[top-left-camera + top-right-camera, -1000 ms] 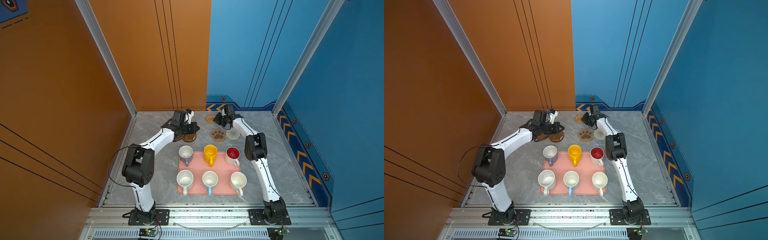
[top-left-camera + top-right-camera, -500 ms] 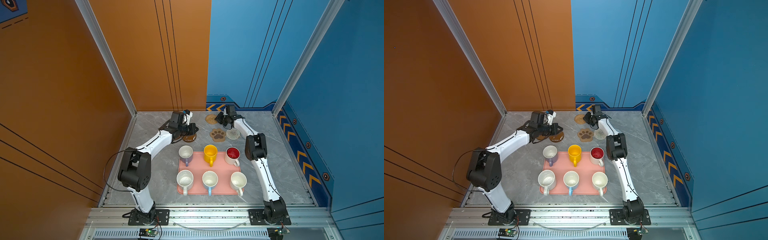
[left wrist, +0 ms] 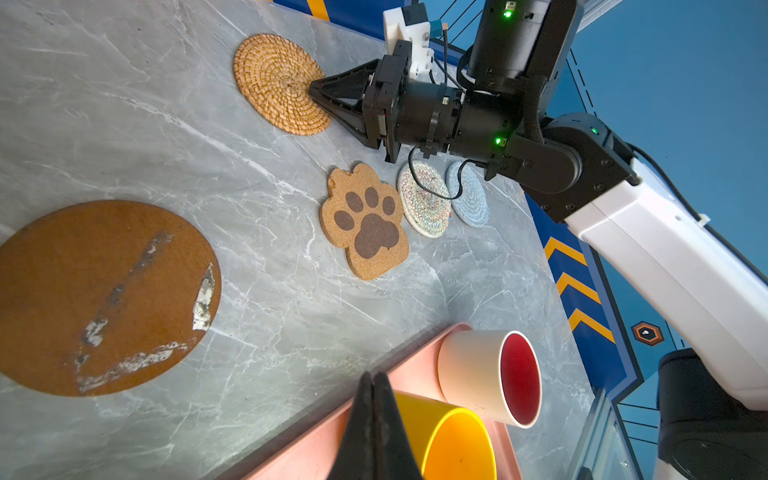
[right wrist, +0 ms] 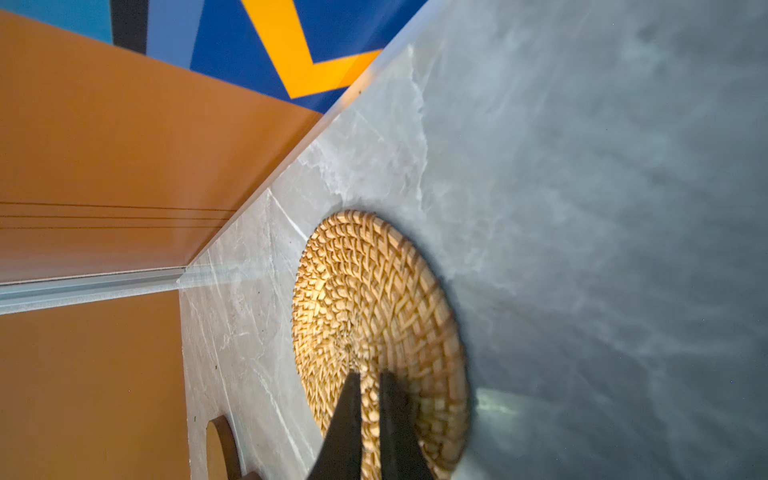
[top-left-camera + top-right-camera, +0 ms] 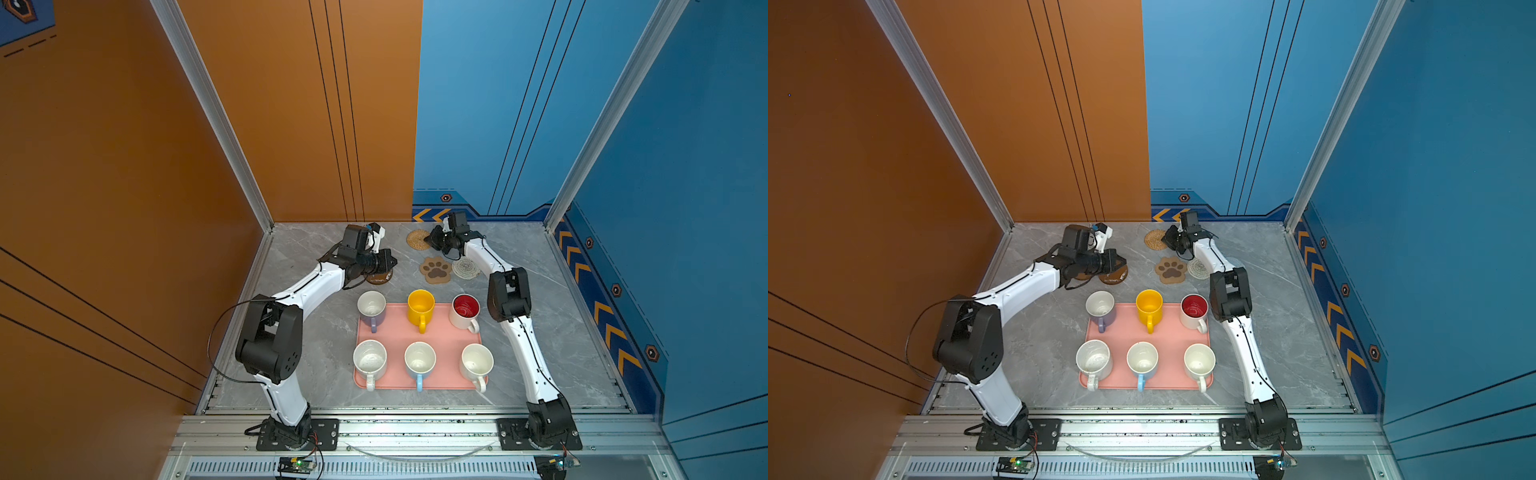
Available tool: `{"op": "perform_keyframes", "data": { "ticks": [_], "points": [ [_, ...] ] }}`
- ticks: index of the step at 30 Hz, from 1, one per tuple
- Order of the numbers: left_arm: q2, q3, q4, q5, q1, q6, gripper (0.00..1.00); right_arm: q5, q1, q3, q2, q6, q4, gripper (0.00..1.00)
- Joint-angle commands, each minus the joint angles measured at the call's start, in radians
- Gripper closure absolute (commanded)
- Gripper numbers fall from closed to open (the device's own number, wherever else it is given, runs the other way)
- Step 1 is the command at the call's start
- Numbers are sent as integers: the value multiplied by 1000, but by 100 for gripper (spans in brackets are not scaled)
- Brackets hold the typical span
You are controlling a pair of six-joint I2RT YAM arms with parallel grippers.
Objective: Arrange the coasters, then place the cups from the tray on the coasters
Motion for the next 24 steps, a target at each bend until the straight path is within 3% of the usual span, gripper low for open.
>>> {"op": "perform_keyframes", "data": {
  "ticks": [1, 8, 24],
  "points": [
    [-42, -24, 13, 19, -5, -3, 100, -28, 23, 14, 25, -49, -154, 90],
    [-42, -43, 30, 14, 3, -17, 100, 42, 65, -13, -36, -197, -343, 90],
    [-85, -113, 67, 8, 26, -30, 100, 101, 119, -76, -107, -317, -496, 91]
  ]
}}
